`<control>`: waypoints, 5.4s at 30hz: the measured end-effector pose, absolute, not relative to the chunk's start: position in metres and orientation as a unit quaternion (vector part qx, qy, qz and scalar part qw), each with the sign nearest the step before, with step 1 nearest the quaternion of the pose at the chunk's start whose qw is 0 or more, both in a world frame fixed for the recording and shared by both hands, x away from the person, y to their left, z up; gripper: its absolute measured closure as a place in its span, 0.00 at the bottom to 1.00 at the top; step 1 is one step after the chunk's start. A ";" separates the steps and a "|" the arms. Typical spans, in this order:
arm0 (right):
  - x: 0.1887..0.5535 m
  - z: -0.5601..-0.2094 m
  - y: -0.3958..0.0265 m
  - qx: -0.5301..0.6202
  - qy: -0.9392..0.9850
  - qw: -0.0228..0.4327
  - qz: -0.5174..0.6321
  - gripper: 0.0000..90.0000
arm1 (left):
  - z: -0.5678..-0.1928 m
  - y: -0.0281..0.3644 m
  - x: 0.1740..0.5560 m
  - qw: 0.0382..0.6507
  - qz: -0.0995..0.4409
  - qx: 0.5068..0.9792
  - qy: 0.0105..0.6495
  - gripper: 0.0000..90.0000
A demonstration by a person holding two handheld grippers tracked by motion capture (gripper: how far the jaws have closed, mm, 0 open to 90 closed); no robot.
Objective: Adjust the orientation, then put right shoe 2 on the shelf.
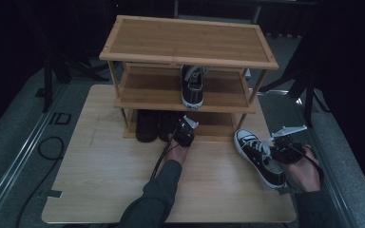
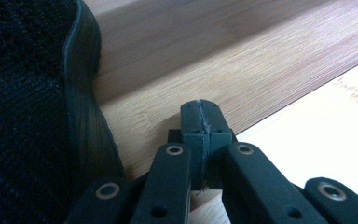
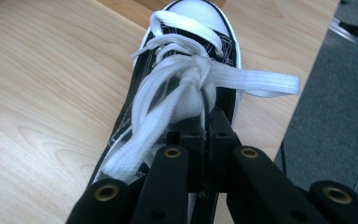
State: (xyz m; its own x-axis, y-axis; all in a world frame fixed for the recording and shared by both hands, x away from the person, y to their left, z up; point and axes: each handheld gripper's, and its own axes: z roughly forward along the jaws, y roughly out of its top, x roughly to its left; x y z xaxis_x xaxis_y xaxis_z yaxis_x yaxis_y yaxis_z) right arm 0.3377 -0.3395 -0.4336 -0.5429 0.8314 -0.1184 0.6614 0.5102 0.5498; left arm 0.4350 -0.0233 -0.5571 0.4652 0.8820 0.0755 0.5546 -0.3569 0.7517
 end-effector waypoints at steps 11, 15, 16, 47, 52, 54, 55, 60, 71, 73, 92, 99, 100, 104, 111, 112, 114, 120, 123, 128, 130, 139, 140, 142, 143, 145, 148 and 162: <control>0.339 -0.426 -0.325 0.402 0.866 0.177 0.239 0.98 | -0.557 -0.023 0.435 0.339 0.243 0.786 0.457 1.00; 0.342 -0.424 -0.320 0.393 0.870 0.174 0.240 0.98 | -0.557 -0.023 0.435 0.340 0.242 0.786 0.457 1.00; 0.343 -0.424 -0.318 0.388 0.873 0.173 0.241 0.98 | -0.557 -0.023 0.435 0.340 0.242 0.786 0.457 1.00; 0.348 -0.401 -0.299 0.280 0.908 0.148 0.275 0.98 | -0.557 -0.023 0.436 0.342 0.238 0.784 0.460 1.00; 0.348 -0.393 -0.298 0.266 0.910 0.147 0.281 0.98 | -0.557 -0.023 0.436 0.342 0.237 0.784 0.460 1.00; 0.348 -0.391 -0.298 0.261 0.912 0.148 0.281 0.98 | -0.557 -0.022 0.436 0.342 0.237 0.784 0.460 1.00; 0.347 -0.389 -0.298 0.259 0.912 0.147 0.282 0.98 | -0.557 -0.023 0.436 0.342 0.237 0.784 0.460 1.00; 0.346 -0.383 -0.298 0.254 0.912 0.145 0.287 0.98 | -0.557 -0.022 0.436 0.342 0.237 0.784 0.460 1.00; 0.343 -0.368 -0.299 0.244 0.911 0.143 0.300 0.98 | -0.557 -0.022 0.436 0.342 0.237 0.785 0.459 1.00; 0.342 -0.365 -0.299 0.241 0.911 0.144 0.302 0.98 | -0.557 -0.022 0.436 0.341 0.237 0.785 0.459 1.00; 0.340 -0.341 -0.295 0.224 0.906 0.149 0.326 0.98 | -0.557 -0.022 0.436 0.340 0.237 0.786 0.459 1.00; 0.339 -0.329 -0.293 0.217 0.902 0.152 0.342 0.98 | -0.557 -0.022 0.436 0.340 0.237 0.786 0.458 1.00; 0.339 -0.328 -0.293 0.216 0.900 0.153 0.345 0.98 | -0.557 -0.022 0.436 0.340 0.237 0.786 0.459 1.00; 0.338 -0.321 -0.292 0.216 0.895 0.153 0.359 0.98 | -0.557 -0.022 0.436 0.340 0.237 0.786 0.459 1.00; 0.339 -0.309 -0.291 0.215 0.890 0.164 0.368 0.98 | -0.557 -0.022 0.436 0.339 0.237 0.787 0.458 1.00; 0.341 -0.306 -0.292 0.217 0.887 0.168 0.371 0.98 | -0.557 -0.022 0.436 0.340 0.237 0.786 0.458 1.00; 0.343 -0.303 -0.292 0.222 0.884 0.171 0.374 0.98 | -0.557 -0.022 0.436 0.340 0.237 0.787 0.458 1.00; 0.353 -0.301 -0.289 0.236 0.878 0.178 0.376 0.98 | -0.557 -0.022 0.436 0.339 0.237 0.787 0.458 1.00; 0.361 -0.302 -0.287 0.247 0.873 0.181 0.378 0.98 | -0.556 -0.021 0.436 0.335 0.238 0.790 0.456 1.00; 0.373 -0.303 -0.283 0.265 0.865 0.188 0.382 0.98 | -0.557 -0.022 0.436 0.338 0.237 0.787 0.458 1.00; 0.382 -0.304 -0.280 0.281 0.856 0.193 0.389 0.98 | -0.557 -0.022 0.436 0.339 0.237 0.787 0.458 1.00; 0.403 -0.308 -0.271 0.317 0.839 0.205 0.393 0.98 | -0.557 -0.022 0.436 0.339 0.237 0.787 0.457 1.00; 0.403 -0.308 -0.271 0.317 0.839 0.205 0.393 0.98 | -0.557 -0.022 0.436 0.339 0.237 0.787 0.457 1.00; 0.408 -0.309 -0.268 0.326 0.834 0.206 0.396 0.98 | -0.557 -0.022 0.436 0.339 0.236 0.787 0.458 1.00; 0.409 -0.309 -0.267 0.327 0.833 0.207 0.396 0.98 | -0.557 -0.022 0.436 0.339 0.236 0.788 0.457 1.00; 0.411 -0.310 -0.265 0.332 0.830 0.209 0.397 0.98 | -0.557 -0.022 0.436 0.338 0.237 0.787 0.458 1.00; 0.414 -0.310 -0.262 0.341 0.824 0.208 0.401 0.98 | -0.557 -0.022 0.436 0.338 0.237 0.787 0.458 1.00; 0.421 -0.311 -0.254 0.368 0.807 0.226 0.404 0.98 | -0.557 -0.022 0.436 0.339 0.236 0.787 0.458 1.00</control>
State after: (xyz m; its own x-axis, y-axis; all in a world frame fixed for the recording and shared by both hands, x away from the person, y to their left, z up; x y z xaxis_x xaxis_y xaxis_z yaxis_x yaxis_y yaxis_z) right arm 0.4211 -0.2544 -0.3107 -0.6277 0.7756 -0.0673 0.4108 0.4033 0.8177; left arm 0.4360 -0.0218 -0.5567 0.4684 0.8814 0.0610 0.5609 -0.3500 0.7502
